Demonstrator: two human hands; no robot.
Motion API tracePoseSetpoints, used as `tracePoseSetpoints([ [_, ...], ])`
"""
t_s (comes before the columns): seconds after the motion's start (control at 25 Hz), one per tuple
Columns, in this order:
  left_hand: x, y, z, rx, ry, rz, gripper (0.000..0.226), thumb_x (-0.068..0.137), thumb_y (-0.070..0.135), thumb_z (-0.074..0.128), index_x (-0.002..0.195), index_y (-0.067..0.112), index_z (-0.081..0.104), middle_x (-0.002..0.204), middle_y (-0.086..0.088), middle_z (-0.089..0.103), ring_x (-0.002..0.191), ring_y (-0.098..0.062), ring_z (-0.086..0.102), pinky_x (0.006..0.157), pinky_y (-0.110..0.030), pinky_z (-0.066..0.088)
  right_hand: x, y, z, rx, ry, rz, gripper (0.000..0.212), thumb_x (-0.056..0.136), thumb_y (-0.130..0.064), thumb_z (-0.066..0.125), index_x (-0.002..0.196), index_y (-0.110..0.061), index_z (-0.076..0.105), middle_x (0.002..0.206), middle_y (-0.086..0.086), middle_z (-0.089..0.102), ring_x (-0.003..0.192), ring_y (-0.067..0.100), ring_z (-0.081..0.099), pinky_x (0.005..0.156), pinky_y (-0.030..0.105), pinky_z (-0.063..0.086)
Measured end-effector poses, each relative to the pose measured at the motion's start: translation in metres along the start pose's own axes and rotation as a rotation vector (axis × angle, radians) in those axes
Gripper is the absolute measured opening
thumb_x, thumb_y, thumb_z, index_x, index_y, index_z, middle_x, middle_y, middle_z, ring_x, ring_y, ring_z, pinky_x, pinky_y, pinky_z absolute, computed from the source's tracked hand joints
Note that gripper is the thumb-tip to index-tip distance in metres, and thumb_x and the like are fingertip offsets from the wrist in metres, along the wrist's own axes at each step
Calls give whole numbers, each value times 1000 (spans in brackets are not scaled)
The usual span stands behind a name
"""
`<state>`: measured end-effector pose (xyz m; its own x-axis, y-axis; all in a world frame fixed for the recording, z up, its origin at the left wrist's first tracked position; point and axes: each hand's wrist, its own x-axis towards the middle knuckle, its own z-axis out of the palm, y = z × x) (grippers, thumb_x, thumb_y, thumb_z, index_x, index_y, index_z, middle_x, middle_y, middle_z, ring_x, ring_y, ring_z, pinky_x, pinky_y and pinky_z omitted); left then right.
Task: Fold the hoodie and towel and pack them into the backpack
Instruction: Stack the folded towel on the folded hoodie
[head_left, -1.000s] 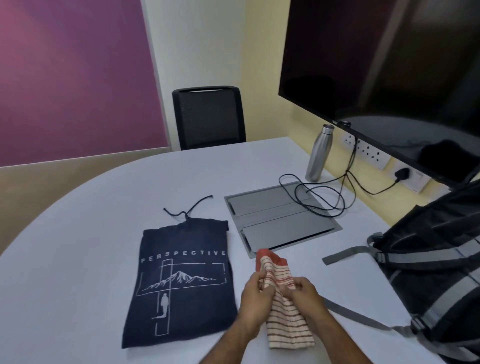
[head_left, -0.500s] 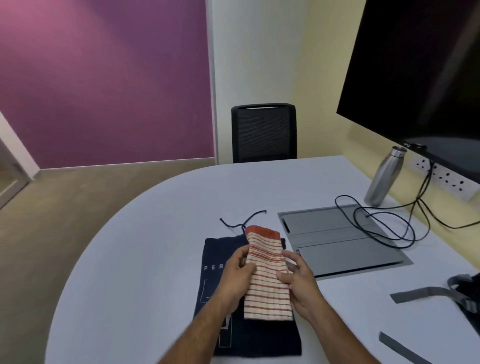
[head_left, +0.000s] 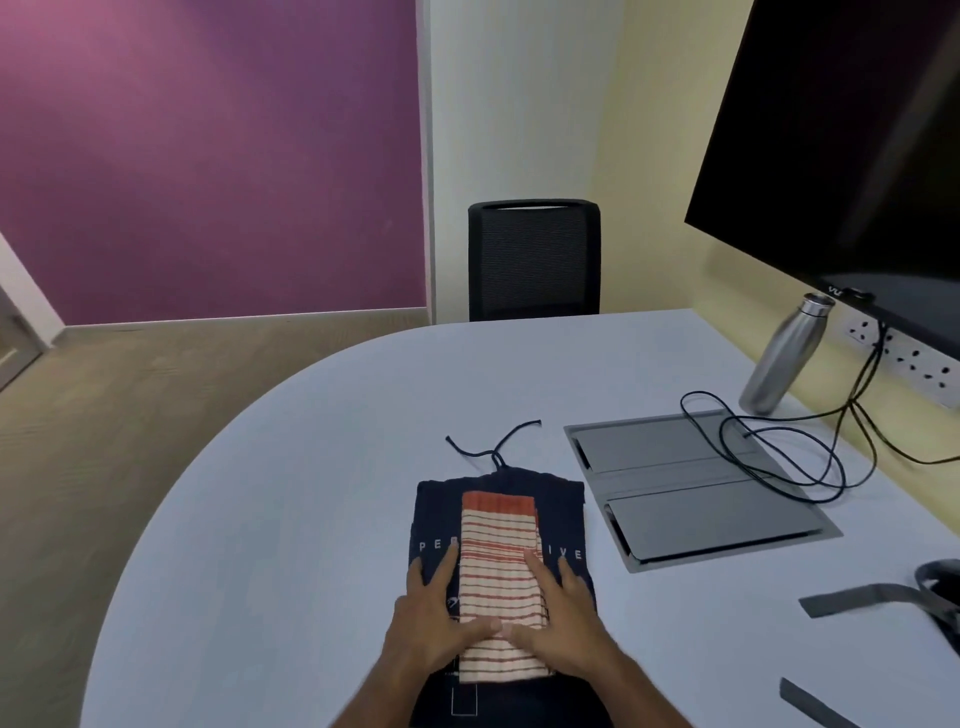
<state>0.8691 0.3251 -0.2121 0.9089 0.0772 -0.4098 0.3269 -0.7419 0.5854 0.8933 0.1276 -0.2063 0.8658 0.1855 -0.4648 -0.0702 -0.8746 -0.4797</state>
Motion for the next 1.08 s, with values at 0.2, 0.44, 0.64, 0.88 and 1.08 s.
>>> tracePoseSetpoints([
  [0.2, 3, -3, 12, 35, -33, 61, 138, 34, 108, 38, 148, 55, -19, 168, -11, -3, 150, -35, 24, 118, -52, 27, -4, 8, 3, 15, -76, -6, 147, 26, -107, 31, 152, -46, -12, 165, 8, -11, 151, 34, -7, 118, 59, 9],
  [0.44, -1, 5, 25, 66, -61, 106, 141, 33, 108, 34, 151, 51, -15, 168, -7, 6, 151, -31, 24, 118, -50, 28, -18, 19, 5, 16, -78, 36, 148, 23, -105, 29, 151, -46, -13, 165, 7, -12, 151, 34, -8, 119, 59, 9],
  [0.64, -13, 18, 49, 122, -101, 130, 123, 66, 84, 63, 152, 49, -18, 168, -10, 3, 151, -34, 23, 118, -51, 29, -39, 46, 11, 8, -52, 102, 132, 44, -99, 40, 151, -45, -14, 165, 5, -13, 152, 33, -8, 119, 59, 9],
  [0.88, -24, 40, 75, 180, -174, 206, 126, 48, 101, 43, 142, 55, -28, 168, -8, 2, 151, -35, 23, 117, -53, 29, -74, 77, 12, 72, 9, 177, 141, 33, -107, 31, 151, -45, -16, 165, 5, -14, 151, 32, -9, 119, 59, 7],
  [1.08, -30, 57, 96, 212, -197, 242, 125, 65, 86, 62, 145, 52, -27, 169, -8, 0, 151, -35, 23, 117, -53, 30, -94, 101, 14, 118, 49, 215, 135, 42, -103, 39, 150, -46, -17, 165, 5, -14, 151, 32, -11, 119, 59, 5],
])
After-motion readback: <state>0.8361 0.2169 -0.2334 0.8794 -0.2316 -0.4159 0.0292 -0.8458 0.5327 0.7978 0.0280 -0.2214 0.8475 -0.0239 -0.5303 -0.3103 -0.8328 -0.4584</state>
